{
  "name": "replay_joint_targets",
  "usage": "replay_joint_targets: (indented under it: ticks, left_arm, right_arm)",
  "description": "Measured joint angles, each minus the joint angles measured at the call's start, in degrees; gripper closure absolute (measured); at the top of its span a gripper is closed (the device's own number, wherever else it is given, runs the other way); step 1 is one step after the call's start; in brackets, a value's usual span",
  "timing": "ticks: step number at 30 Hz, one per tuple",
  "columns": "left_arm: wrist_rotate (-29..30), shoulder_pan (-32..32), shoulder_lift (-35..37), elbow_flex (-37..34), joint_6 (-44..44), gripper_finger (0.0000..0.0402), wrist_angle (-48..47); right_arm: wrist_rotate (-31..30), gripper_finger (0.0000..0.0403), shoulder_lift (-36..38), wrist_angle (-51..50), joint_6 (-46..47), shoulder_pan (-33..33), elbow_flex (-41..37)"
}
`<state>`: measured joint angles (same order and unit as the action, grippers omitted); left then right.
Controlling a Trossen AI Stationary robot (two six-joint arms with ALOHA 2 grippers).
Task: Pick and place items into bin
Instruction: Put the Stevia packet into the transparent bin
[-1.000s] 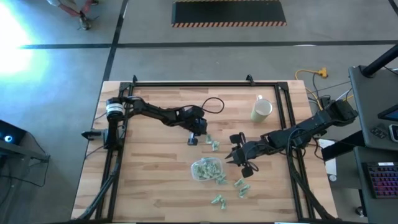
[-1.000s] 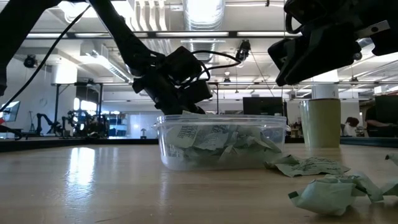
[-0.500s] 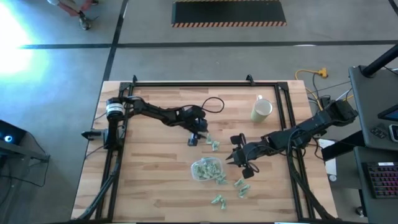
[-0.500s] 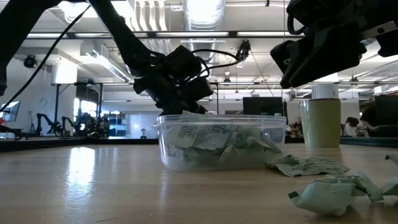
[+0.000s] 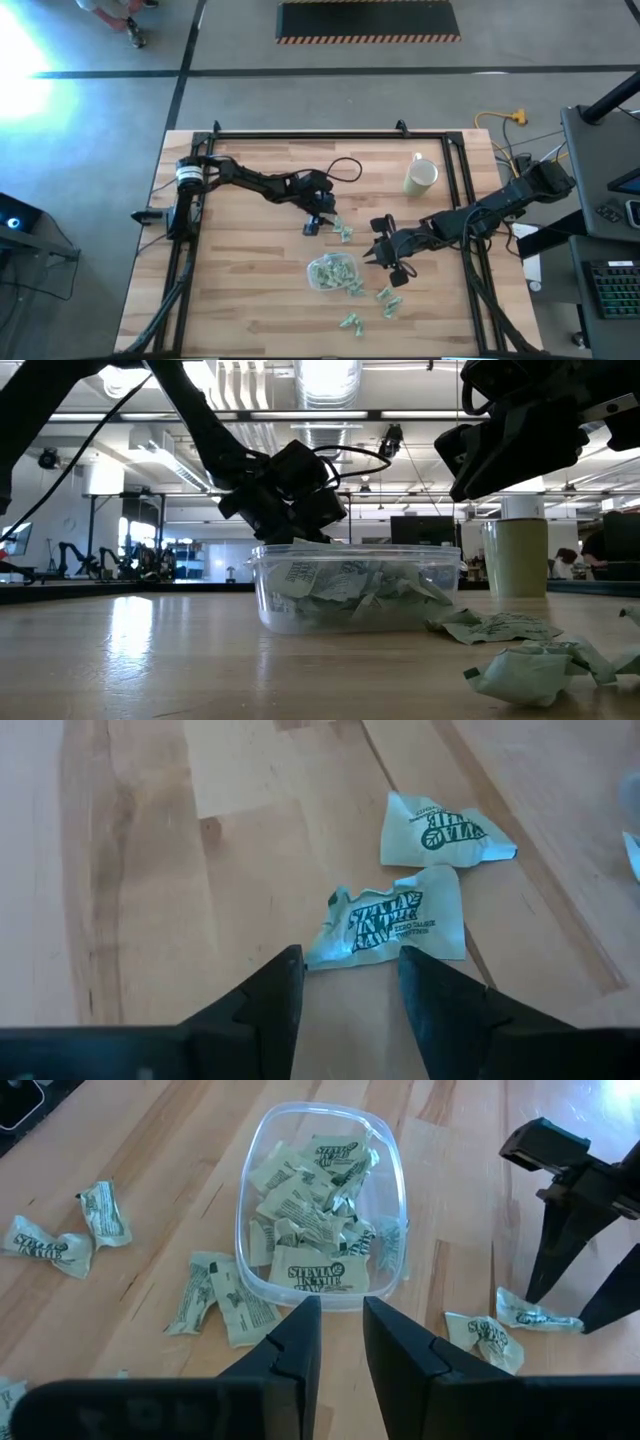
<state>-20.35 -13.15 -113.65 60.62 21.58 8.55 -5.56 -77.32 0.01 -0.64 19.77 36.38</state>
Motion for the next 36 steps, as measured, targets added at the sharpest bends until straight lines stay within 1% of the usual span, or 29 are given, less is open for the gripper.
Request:
replay_joint_targets:
  ticks: [16, 20, 22, 36]
  left_arm:
    - [-0.64, -0.65, 0.0, 0.24, -1.79, 0.0249, 1.84]
    - [-5.07, -1.15, 0.0, 0.27, -2.26, 0.0249, 3.64]
    - [-6.29, -1.11, -0.11, 0.37, -2.26, 0.0249, 4.14]
    - [-5.67, -1.11, -0.33, 0.31, -1.75, 0.0249, 5.36]
  right_arm:
    - [0.0, 0.0335, 0.0, 0.2, -0.74, -0.02, -0.07]
    - [-0.02, 0.0335, 0.0, 0.22, -0.88, -0.02, -0.09]
    - [-0.04, 0.0335, 0.0, 0.24, -1.07, -0.02, -0.07]
    - [-0.04, 0.0335, -0.02, 0.81, -1.3, -0.02, -0.09]
